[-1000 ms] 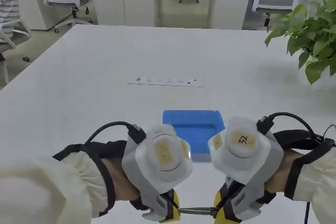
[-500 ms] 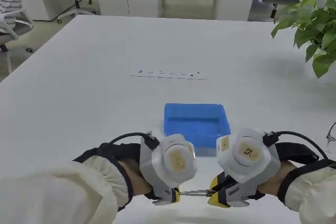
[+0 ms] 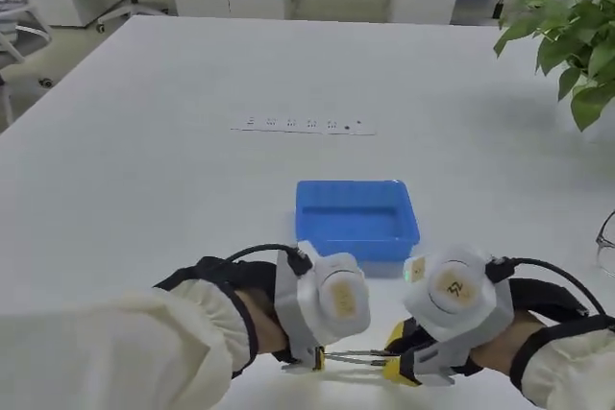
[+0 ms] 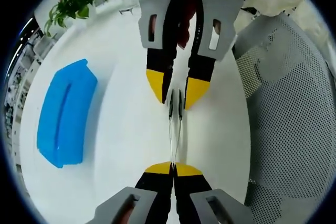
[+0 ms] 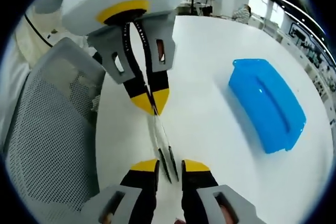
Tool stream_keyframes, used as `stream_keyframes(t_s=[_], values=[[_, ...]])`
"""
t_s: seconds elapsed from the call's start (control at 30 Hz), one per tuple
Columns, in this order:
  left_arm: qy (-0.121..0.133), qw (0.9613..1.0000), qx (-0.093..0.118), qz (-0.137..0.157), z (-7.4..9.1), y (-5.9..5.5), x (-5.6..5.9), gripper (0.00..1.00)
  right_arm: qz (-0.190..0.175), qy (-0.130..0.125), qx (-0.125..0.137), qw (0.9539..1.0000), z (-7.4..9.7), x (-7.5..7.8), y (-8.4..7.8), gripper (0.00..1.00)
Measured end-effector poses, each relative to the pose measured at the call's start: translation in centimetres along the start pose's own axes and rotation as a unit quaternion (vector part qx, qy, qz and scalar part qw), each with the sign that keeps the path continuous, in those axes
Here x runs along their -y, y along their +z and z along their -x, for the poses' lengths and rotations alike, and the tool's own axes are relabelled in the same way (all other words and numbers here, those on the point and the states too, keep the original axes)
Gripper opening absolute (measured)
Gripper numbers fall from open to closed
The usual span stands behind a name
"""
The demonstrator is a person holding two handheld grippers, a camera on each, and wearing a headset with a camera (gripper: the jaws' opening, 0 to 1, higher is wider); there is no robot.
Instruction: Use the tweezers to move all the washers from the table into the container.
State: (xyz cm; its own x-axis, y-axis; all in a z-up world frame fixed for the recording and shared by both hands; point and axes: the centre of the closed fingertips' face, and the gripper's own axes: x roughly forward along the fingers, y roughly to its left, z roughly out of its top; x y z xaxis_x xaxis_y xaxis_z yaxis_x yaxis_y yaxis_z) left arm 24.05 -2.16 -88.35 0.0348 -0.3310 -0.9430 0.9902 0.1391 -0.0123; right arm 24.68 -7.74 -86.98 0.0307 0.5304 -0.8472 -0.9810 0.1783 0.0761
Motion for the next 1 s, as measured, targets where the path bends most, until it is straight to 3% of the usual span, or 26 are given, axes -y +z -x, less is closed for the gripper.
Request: stream_keyframes(t_s=[0.1, 0.2, 0.3, 0.37, 0.4, 0.47, 0.63, 0.73, 0.87, 0.93, 1.0], values=[[-0.005, 1.0000, -0.003, 0.003, 0.2, 0.1, -0.1, 0.00, -0.032, -0.016, 0.036, 0.9987, 1.4, -0.1, 0.8, 0.20], [-0.008, 0.9999, -0.010, 0.001, 0.2, 0.1, 0.0, 0.00, -0.080, -0.036, 0.091, 0.9919, 3.3, -0.4, 1.9, 0.26], [-0.006, 0.9998, -0.015, 0.009, 0.2, 0.0, -0.1, 0.00, -0.142, -0.073, 0.150, 0.9757, 5.9, -0.8, 2.7, 0.33], [-0.004, 0.9998, -0.016, 0.013, 0.2, 0.0, -0.1, 0.00, -0.166, -0.094, 0.176, 0.9657, 7.0, -0.9, 2.8, 0.35], [-0.003, 0.9998, -0.016, 0.011, 0.2, 0.0, -0.1, 0.00, -0.186, -0.109, 0.191, 0.9575, 7.8, -0.9, 2.6, 0.37], [0.002, 0.9997, -0.018, 0.015, 0.2, -0.1, -0.1, 0.00, -0.216, -0.131, 0.202, 0.9461, 8.6, -1.0, 1.9, 0.39], [0.005, 0.9996, -0.019, 0.019, 0.2, -0.1, -0.1, 0.00, -0.232, -0.188, 0.213, 0.9303, 10.3, -1.1, 0.9, 0.44], [0.002, 0.9991, -0.019, 0.039, 0.4, -0.1, 0.0, 0.00, -0.249, -0.224, 0.230, 0.9137, 11.8, -1.1, 0.6, 0.49], [0.006, 0.9994, -0.019, 0.030, 0.4, -0.1, 0.1, 0.01, -0.241, -0.282, 0.219, 0.9026, 12.7, -1.1, -1.2, 0.51], [0.006, 0.9993, -0.018, 0.033, 0.4, -0.2, 0.2, 0.02, -0.249, -0.282, 0.212, 0.9019, 12.5, -1.3, -1.7, 0.54], [0.005, 0.9990, -0.013, 0.043, 0.5, -0.2, 0.3, 0.05, -0.246, -0.298, 0.231, 0.8932, 13.3, -0.8, -1.1, 0.59]])
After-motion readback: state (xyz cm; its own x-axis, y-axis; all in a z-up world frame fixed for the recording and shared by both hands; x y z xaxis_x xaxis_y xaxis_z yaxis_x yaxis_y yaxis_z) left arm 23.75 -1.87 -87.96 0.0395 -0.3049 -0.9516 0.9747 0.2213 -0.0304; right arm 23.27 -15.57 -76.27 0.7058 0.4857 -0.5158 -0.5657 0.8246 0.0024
